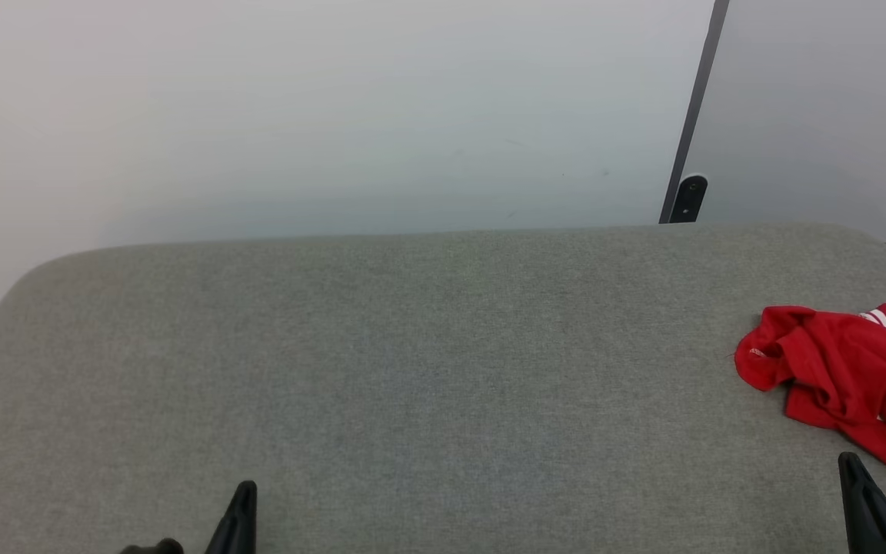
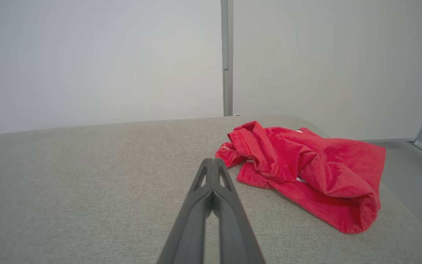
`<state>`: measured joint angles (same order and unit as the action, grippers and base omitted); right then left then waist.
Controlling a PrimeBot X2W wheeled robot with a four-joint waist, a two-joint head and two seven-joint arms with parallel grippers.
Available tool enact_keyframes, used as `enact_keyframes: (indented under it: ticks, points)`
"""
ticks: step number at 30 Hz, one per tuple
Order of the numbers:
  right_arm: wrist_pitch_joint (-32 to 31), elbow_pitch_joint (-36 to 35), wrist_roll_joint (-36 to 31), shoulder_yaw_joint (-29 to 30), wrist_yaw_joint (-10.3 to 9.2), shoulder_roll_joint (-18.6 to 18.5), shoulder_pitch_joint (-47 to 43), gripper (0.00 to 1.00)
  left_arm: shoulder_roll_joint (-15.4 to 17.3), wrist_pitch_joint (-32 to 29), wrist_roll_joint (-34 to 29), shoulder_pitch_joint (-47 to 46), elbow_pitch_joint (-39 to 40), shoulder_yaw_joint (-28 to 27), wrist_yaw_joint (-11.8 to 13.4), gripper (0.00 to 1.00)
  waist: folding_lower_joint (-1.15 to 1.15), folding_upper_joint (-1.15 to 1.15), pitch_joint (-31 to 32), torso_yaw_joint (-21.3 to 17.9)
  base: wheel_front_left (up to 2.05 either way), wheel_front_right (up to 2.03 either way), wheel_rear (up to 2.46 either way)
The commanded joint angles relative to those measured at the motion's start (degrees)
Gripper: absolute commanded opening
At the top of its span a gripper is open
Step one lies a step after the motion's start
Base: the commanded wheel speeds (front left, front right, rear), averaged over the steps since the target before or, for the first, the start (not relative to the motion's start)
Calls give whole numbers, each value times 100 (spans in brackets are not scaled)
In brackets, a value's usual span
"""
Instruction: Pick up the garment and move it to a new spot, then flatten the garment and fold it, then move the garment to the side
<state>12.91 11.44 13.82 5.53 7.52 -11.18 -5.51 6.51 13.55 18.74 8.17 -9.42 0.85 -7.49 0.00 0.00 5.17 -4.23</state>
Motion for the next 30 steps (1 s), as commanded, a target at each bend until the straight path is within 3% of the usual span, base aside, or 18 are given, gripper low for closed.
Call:
enact_keyframes:
  ticks: [1,30]
  points:
    - [-67,-72,328,46,0,-12,161,0,14,-59,306,-179,69,-59,0,0,0,0,-10,8,0,0,0]
    - [-737,24,3059,58,-2,291,537,0,-121,-765,2860,-659,-112,-310,0,0,0,0,-139,110,0,0,0]
